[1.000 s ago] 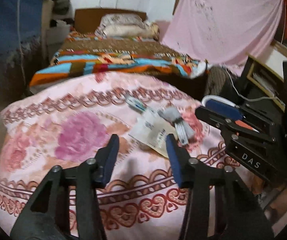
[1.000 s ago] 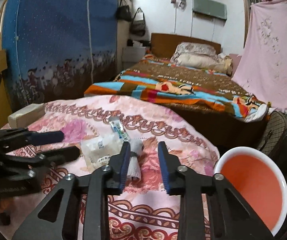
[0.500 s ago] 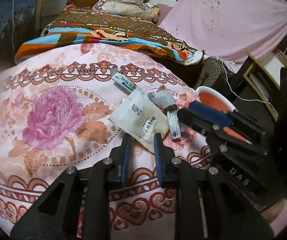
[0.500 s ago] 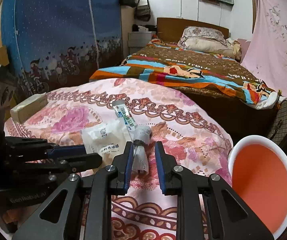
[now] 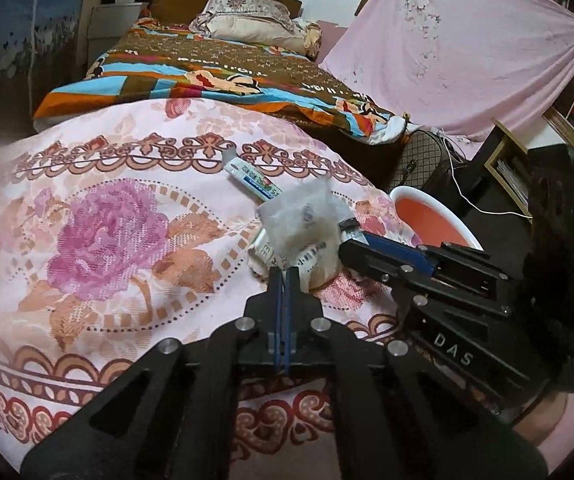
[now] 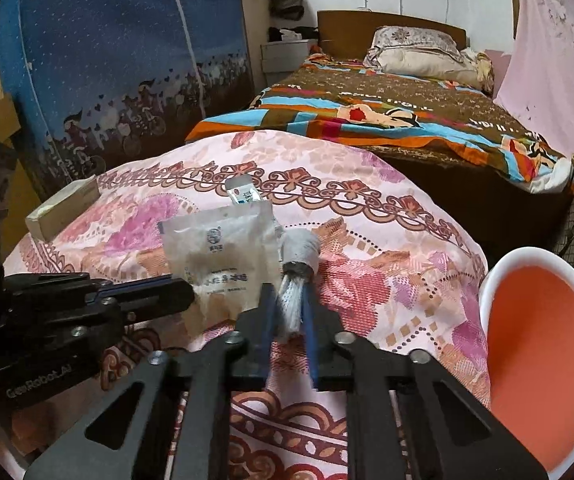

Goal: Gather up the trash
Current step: 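Grasp the white paper packet with the left tool while the right tool grasps a rolled white tissue, then carry the white packet and tissue over the orange basin with both tools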

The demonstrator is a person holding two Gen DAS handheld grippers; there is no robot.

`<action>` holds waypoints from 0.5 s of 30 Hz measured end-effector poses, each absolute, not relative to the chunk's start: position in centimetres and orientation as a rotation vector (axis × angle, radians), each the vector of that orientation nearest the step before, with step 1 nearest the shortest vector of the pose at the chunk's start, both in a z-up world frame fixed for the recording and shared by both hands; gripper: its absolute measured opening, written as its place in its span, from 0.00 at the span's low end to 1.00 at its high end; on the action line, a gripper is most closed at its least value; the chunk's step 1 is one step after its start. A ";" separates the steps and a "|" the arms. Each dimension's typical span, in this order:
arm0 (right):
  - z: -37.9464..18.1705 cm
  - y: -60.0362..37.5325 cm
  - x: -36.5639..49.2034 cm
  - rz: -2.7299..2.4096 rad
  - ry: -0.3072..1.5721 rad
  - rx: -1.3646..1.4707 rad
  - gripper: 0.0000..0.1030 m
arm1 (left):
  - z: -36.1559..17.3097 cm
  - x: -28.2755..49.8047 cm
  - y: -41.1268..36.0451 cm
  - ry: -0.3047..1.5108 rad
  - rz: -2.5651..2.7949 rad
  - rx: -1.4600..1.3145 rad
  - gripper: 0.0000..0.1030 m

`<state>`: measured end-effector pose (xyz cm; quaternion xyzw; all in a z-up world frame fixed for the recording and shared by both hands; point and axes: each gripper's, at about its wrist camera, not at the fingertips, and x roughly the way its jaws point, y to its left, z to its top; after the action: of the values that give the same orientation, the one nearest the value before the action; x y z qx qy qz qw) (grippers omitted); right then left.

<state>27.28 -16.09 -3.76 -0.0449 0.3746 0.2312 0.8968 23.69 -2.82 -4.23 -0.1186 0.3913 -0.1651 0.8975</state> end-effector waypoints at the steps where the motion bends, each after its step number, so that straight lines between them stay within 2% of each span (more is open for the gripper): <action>1: -3.6 -16.2 27.0 0.475 0.760 -0.091 0.06 | -4.1 23.5 -2.7 0.802 -0.338 -0.246 0.33; 15: -1.1 -18.5 24.2 0.427 0.551 -0.007 0.05 | -1.4 19.0 -1.6 0.589 -0.268 -0.198 0.32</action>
<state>24.24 -18.45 -1.11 -0.0034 0.2701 0.2090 0.9399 18.98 -1.61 -1.43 -0.0970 0.2888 -0.1316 0.9433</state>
